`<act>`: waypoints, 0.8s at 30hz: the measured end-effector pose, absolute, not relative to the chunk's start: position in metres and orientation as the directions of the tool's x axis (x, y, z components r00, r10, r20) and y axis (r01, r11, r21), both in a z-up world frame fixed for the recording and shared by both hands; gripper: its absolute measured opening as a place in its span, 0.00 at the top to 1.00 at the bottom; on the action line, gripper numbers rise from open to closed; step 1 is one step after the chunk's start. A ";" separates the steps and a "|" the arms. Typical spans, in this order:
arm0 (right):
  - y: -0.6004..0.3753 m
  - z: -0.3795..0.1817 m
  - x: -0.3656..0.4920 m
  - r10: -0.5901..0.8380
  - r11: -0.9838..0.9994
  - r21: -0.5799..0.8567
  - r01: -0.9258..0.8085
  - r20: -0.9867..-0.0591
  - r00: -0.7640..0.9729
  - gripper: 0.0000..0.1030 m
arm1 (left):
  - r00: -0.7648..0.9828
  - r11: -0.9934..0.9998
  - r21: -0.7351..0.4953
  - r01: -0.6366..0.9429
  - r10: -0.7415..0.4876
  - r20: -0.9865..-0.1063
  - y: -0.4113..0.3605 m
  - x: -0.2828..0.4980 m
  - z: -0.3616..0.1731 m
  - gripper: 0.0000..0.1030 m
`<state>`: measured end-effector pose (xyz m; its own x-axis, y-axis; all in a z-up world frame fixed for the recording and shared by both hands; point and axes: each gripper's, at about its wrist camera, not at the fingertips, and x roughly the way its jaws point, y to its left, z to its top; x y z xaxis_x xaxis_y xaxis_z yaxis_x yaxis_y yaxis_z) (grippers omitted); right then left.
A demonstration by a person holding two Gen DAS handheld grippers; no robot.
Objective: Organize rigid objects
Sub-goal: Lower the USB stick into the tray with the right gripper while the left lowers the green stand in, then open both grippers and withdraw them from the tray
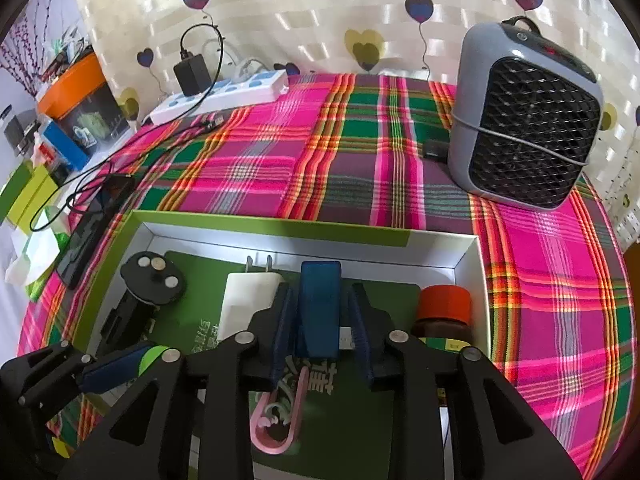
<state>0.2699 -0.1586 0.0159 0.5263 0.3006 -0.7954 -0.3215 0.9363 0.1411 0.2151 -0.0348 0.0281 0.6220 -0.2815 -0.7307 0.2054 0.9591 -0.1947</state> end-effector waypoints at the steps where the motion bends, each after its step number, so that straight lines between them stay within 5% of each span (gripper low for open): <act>1: -0.159 0.017 0.269 0.302 0.937 0.143 -0.319 -0.792 0.531 0.66 | 0.624 0.959 -0.194 0.206 -0.282 -0.729 -0.034 0.214 0.029 0.61; 24: -0.162 0.046 0.199 0.344 0.933 0.191 -0.304 -0.722 0.601 0.64 | 0.666 0.960 -0.180 0.213 -0.277 -0.693 -0.011 0.145 0.049 0.61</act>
